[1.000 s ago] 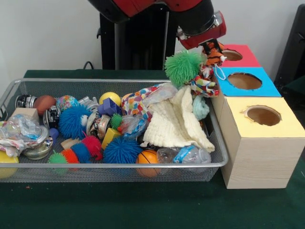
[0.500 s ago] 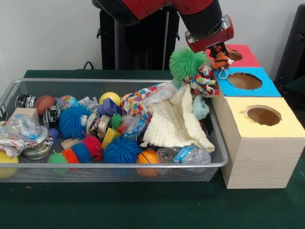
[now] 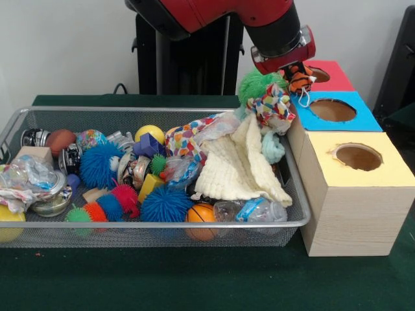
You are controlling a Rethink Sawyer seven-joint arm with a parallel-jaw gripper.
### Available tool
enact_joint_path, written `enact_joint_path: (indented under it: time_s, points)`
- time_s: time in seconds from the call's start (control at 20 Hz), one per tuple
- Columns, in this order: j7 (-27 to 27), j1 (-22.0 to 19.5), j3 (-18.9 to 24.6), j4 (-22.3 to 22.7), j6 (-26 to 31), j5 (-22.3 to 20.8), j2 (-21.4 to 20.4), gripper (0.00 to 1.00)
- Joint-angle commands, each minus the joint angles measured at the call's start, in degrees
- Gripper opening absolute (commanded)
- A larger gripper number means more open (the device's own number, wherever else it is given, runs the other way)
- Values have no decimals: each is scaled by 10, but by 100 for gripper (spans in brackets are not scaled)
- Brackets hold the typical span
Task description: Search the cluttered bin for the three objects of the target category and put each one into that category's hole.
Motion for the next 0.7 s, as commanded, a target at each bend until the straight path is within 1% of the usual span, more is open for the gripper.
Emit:
enact_joint_path:
  time_s: [0.05, 0.35, 0.7]
  points:
    - [35, 7, -56, 13, 7, 7, 44, 0]
    - [36, 11, -63, 13, 2, 15, 51, 0]
    - [53, 14, -68, 30, -10, 29, 36, 0]
